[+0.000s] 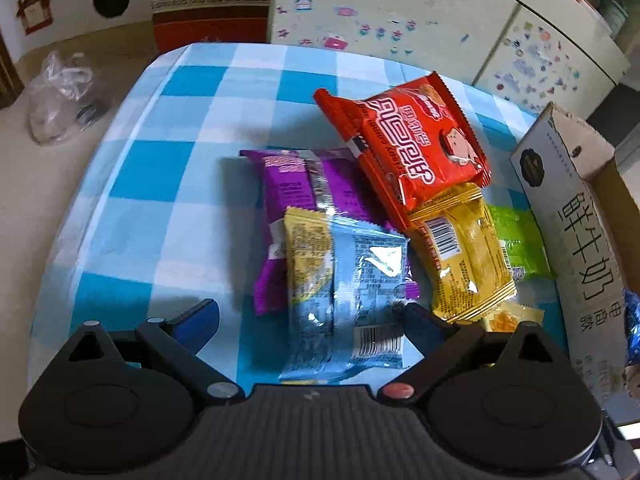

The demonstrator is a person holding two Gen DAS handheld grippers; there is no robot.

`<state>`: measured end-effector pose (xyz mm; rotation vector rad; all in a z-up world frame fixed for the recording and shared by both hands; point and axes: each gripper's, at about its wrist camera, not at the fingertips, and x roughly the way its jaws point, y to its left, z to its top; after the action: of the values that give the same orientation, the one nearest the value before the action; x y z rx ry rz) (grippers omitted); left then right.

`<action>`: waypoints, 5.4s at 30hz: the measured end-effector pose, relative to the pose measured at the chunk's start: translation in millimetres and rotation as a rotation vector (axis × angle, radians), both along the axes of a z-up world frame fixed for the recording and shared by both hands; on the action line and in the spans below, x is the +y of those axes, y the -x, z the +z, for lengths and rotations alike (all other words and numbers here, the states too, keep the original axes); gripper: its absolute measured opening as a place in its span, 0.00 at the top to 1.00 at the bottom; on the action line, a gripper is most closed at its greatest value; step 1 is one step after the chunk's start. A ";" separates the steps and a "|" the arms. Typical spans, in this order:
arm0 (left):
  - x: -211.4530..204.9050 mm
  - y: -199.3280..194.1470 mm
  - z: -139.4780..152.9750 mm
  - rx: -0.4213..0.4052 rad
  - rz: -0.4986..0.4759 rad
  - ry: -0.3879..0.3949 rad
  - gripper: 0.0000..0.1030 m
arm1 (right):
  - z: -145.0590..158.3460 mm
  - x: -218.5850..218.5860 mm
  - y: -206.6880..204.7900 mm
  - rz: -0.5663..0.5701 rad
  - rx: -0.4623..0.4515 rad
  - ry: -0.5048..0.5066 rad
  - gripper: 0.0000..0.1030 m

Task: Organize snacks
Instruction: 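Grasp the light blue pack with the left tool while the right tool grasps the yellow pack, then carry the light blue pack into the box while the right tool drops the yellow pack in, then grasp the purple bag with the left tool while the right tool grasps the red bag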

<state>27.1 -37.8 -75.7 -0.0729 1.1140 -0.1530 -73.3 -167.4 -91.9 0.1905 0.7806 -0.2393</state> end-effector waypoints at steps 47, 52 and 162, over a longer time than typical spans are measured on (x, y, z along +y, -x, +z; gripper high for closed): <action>29.3 78.8 35.9 -0.140 -0.026 0.052 0.44 | 35.0 -14.3 52.4 0.054 -0.072 -0.062 0.47; 34.0 85.4 38.5 -0.145 -0.017 0.060 0.44 | 40.2 -18.0 59.6 0.053 -0.089 -0.071 0.47; 79.9 14.0 123.8 -0.137 -0.002 0.090 0.04 | 124.5 -74.3 42.1 0.292 -0.222 -0.158 0.14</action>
<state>13.0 42.0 48.0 -0.1397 0.9703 -0.2076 -115.5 -241.6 32.6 0.2447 0.5974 0.1187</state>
